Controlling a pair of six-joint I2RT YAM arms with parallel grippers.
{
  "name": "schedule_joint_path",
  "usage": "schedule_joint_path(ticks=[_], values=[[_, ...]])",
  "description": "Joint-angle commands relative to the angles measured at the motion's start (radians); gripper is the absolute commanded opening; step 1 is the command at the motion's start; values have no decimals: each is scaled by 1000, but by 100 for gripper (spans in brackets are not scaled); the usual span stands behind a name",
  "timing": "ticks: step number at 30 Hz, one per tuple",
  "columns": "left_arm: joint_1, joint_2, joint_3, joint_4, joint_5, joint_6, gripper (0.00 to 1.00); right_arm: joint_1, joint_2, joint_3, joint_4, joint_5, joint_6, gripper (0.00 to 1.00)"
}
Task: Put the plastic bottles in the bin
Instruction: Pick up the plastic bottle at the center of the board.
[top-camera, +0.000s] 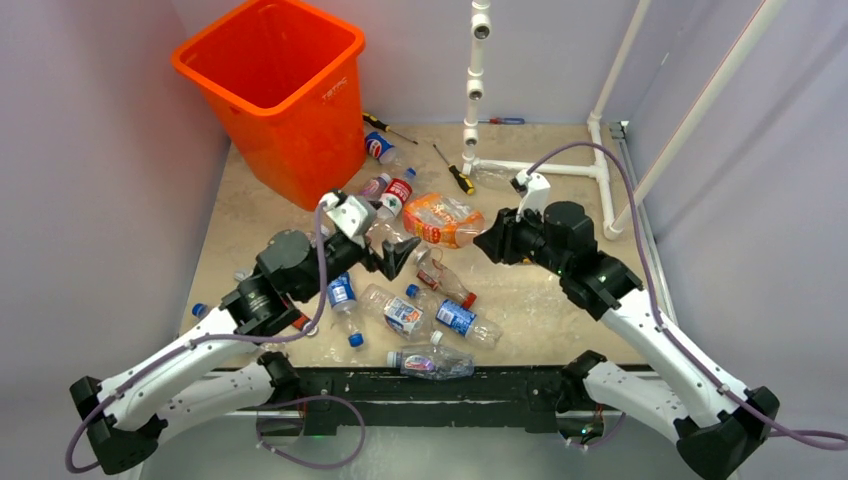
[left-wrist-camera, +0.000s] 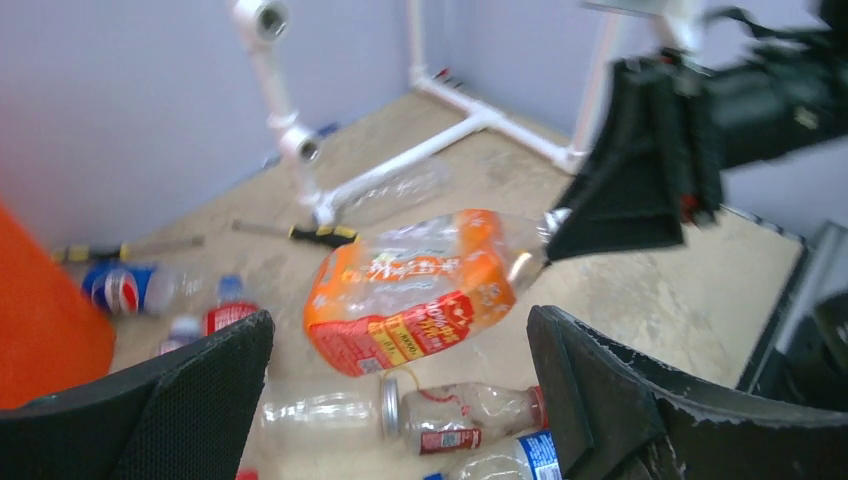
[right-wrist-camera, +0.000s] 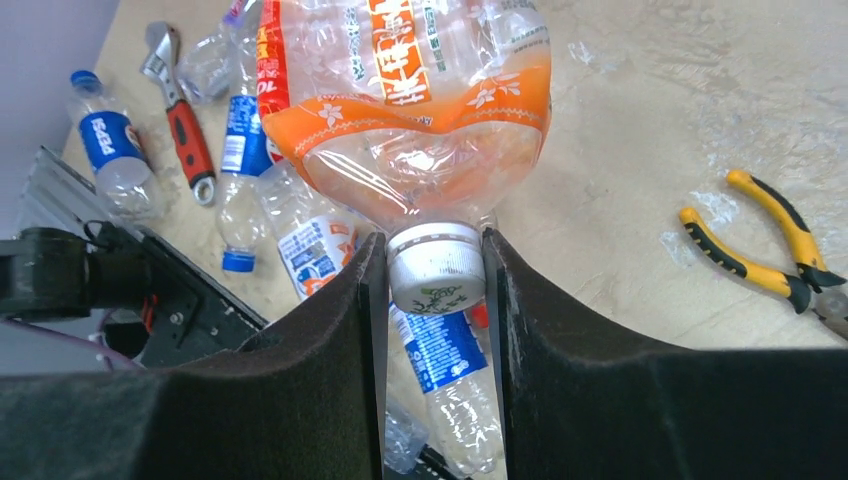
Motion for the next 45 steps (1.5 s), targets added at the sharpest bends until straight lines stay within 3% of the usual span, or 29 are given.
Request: schedule_joint_path(ticks=[1,4,10,13,22,25,28,33,41,43,44,45], values=[[-1,-64,-1,19,387,340,97,3,29,179,-195,-7,-43,0],[-12,-66,21,-157,444,577,97,4,44,271,-287,9,-80,0],[-46,41,46,-242,302,855,97,3,42,367,-359,-65,-135,0],[-67,99,59,-210,235,916,97,3,33,368,-370,-90,-151,0],[-77,187,107,-93,238,990,94,4,-22,339,-369,-130,-151,0],[-87,216,107,-71,230,995,84,3,-23,342,-368,-143,-151,0],[-95,230,92,-16,238,984,64,3,-22,343,-358,-155,-146,0],[-106,251,84,33,251,980,42,3,-11,353,-348,-172,-145,0],[-109,261,83,37,263,935,21,3,-11,362,-329,-188,-140,0],[-110,256,92,39,255,899,19,3,-35,357,-297,-213,-139,33],[-109,249,96,40,254,876,17,3,-53,352,-275,-224,-139,54],[-109,239,100,51,254,844,15,2,-76,344,-249,-229,-139,65]])
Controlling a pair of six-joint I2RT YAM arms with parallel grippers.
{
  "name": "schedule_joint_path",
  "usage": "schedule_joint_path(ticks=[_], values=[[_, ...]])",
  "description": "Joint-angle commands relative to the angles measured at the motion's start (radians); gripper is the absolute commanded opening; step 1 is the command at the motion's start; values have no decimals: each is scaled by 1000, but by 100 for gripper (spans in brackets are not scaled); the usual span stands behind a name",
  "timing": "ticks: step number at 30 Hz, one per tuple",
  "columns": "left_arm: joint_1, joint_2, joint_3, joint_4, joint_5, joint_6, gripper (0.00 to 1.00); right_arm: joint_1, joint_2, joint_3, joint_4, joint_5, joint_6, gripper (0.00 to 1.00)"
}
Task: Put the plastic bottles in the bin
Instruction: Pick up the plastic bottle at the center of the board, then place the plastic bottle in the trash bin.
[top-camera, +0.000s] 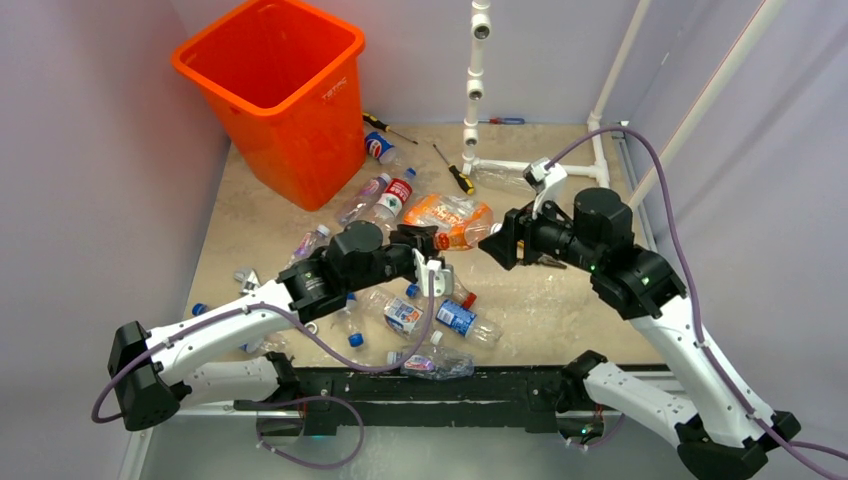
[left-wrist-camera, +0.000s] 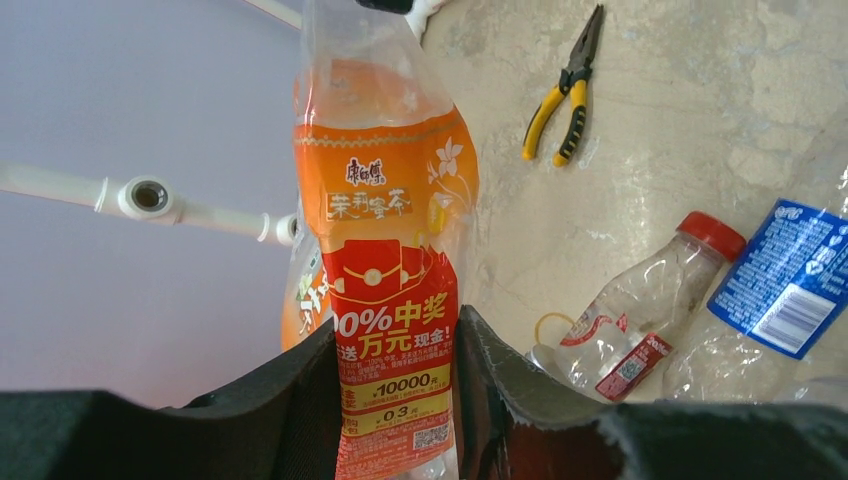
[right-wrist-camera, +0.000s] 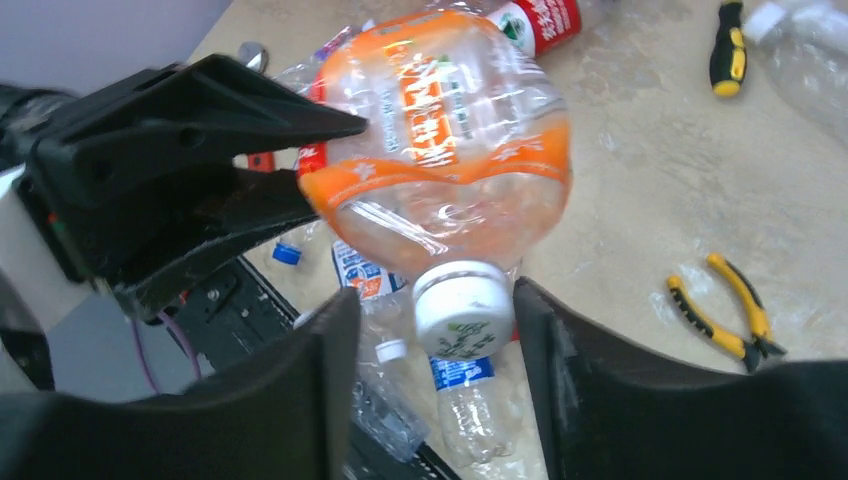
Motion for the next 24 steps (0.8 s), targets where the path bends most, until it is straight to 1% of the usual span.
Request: schedule_joint_path(ticks=[1,3,5,7,10,12,14,16,17,20,22,24], values=[[-6,-39,27,145,19,-149,15,6,-85,2,139,-98,10,73],[-6,-74,3,214,35,-250,13,7,-148,-27,213,-98,9,81],[-5,-109,-32,281,33,-336,9,7,-230,-67,304,-95,17,86],[-4,-131,-39,329,-15,-433,0,8,-311,-124,398,-95,28,88],[-2,-159,-32,362,-107,-568,0,7,-425,-256,560,-64,69,89],[5,-186,-37,403,-90,-676,0,7,-482,-370,700,-40,105,89],[18,-204,-24,419,-2,-797,0,7,-496,-450,772,-28,137,89],[46,-195,16,398,116,-924,0,7,-466,-458,762,-74,160,90],[64,-187,34,386,186,-979,0,7,-453,-465,786,-82,170,90],[137,-175,57,416,397,-1130,0,6,-452,-519,935,-139,225,91],[192,-182,54,460,506,-1211,0,6,-438,-526,990,-189,244,91],[212,-187,58,488,564,-1266,0,5,-410,-521,1034,-249,247,92]])
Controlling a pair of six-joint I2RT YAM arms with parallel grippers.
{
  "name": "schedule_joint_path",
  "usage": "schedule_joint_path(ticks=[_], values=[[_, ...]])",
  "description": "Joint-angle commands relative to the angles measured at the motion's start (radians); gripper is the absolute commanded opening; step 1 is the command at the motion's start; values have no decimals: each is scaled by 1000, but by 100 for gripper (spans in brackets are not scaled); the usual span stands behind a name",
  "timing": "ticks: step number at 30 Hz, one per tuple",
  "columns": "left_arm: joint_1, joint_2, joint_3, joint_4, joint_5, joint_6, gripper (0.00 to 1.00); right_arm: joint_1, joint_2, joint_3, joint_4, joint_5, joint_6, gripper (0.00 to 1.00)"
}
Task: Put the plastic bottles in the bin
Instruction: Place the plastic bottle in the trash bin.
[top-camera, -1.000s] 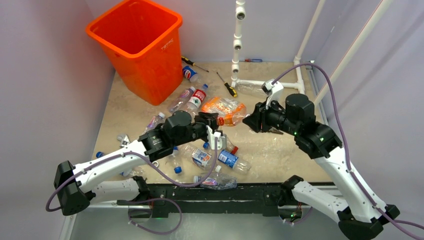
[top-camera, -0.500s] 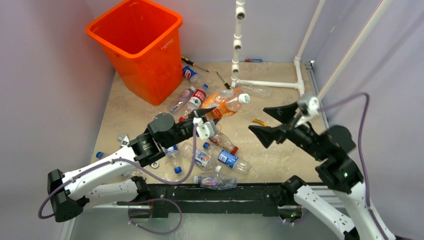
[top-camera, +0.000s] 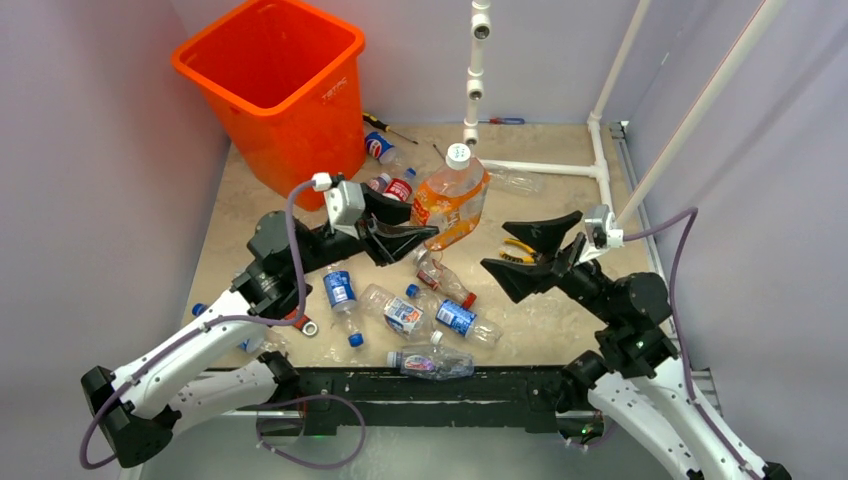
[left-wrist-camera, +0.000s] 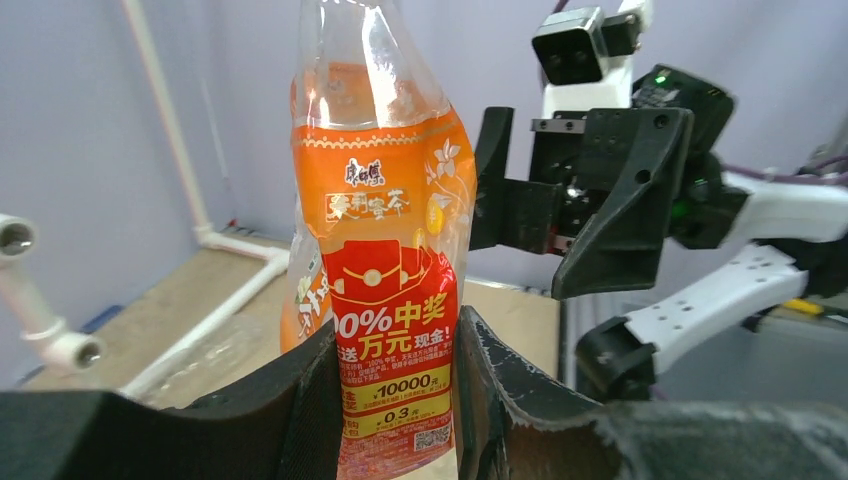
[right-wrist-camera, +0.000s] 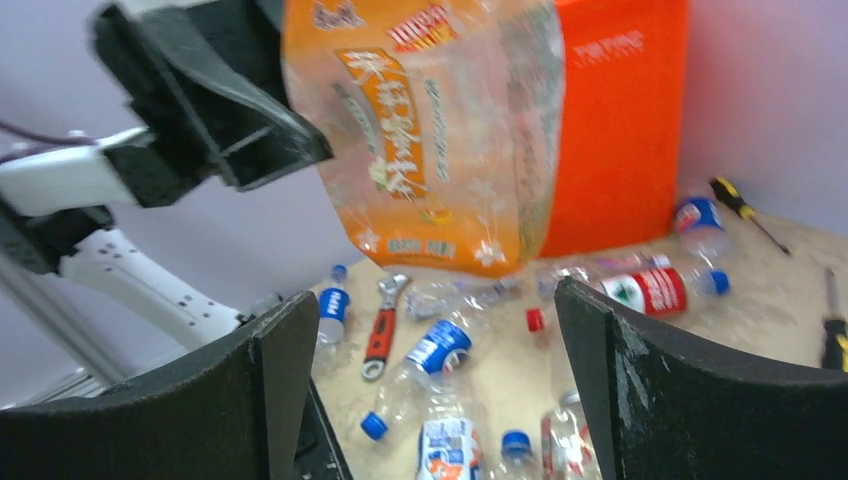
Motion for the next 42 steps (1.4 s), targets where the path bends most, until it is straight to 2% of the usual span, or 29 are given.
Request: schedule_joint_path(ticks=[1,6,9,12,15,20,23,30,34,42], values=[[56,-9,48,121,275,-246,0,2,38,11,249,-160,66,92],[70,37,53,222,415,-349,0,1,100,-15,431,-299,149,93],[80,59,33,350,473,-444,0,1,136,-6,451,-314,154,92],[85,72,29,396,498,-485,0,1,146,-2,472,-295,158,91],[88,77,31,391,510,-481,0,1,140,0,471,-230,146,91],[101,44,45,264,487,-387,0,1,88,17,380,-130,68,92],[103,37,45,280,501,-404,0,1,110,30,371,-153,59,92],[102,71,20,448,514,-525,0,2,248,33,561,-342,166,82],[103,103,14,553,529,-607,0,2,290,-5,701,-379,249,74],[103,126,-12,569,512,-618,0,3,310,-49,870,-421,356,49]])
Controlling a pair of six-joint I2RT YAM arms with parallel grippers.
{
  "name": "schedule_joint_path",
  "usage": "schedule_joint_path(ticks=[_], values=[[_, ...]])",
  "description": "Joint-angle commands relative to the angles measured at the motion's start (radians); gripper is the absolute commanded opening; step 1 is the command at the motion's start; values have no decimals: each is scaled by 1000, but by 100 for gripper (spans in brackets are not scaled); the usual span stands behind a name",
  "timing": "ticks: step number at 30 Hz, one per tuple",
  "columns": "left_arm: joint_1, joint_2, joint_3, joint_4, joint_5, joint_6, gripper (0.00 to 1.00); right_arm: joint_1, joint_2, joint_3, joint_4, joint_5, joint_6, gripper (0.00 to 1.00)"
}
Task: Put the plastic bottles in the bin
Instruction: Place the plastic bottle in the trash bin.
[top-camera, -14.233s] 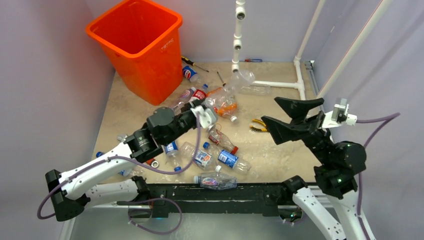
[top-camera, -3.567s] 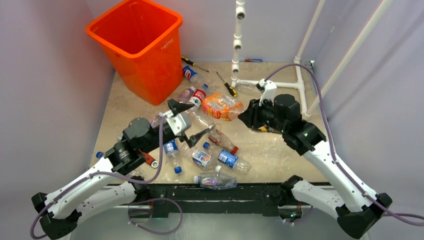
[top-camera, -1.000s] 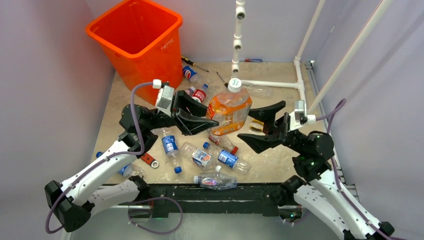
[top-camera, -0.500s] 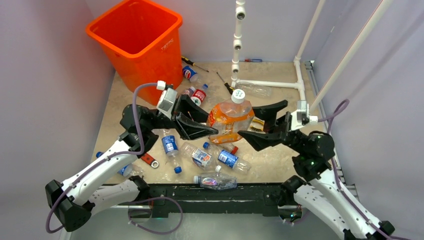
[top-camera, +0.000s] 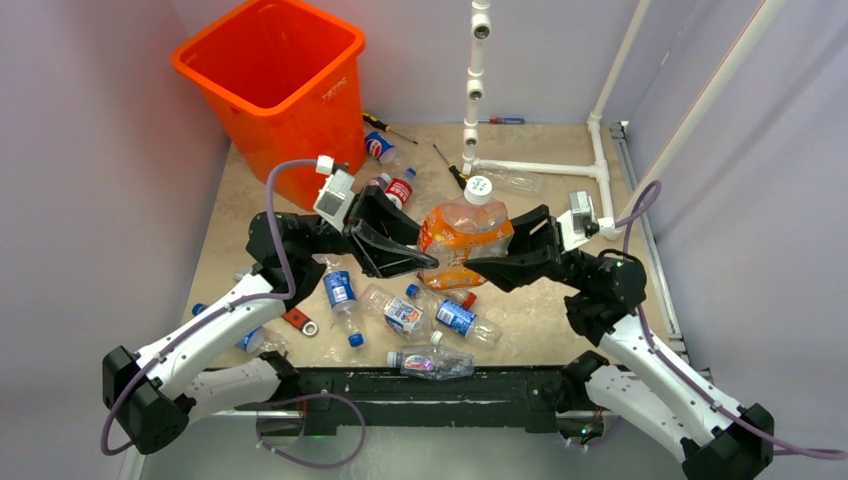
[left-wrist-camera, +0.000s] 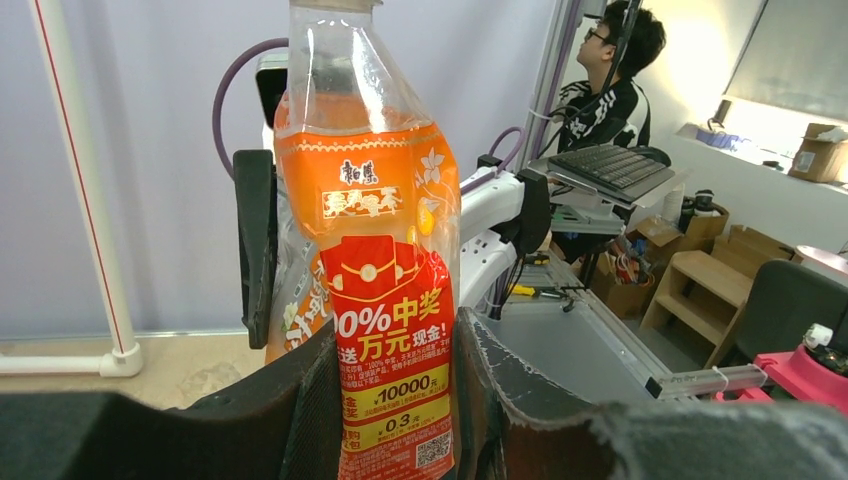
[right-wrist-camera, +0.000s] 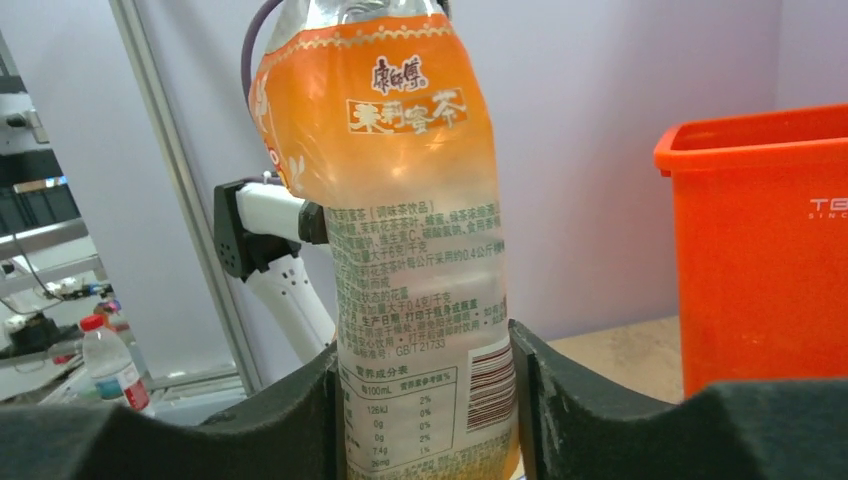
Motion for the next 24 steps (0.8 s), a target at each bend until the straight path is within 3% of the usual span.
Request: schedule_joint_path(ticks=[1,4,9,10,14,17,24], values=[[1,0,-7,46,-10,-3,4,3,1,-14,151,-52,80,45],[1,-11,-4,-35,-41,57,22,3,-10,-18,148,-63,85,36],[1,-71,52,-330,-232,255,88,2,-61,-21,53,-55,36,32],[1,-86,67,-386,-292,296,93,2,-77,-19,8,-47,5,32],[0,-105,169,-536,-503,391,98,2,-138,-19,-197,0,-116,32],[0,-87,252,-551,-583,392,98,3,-156,-33,-274,35,-165,31],[1,45,414,-477,-439,341,99,3,-153,-58,-278,44,-170,30]])
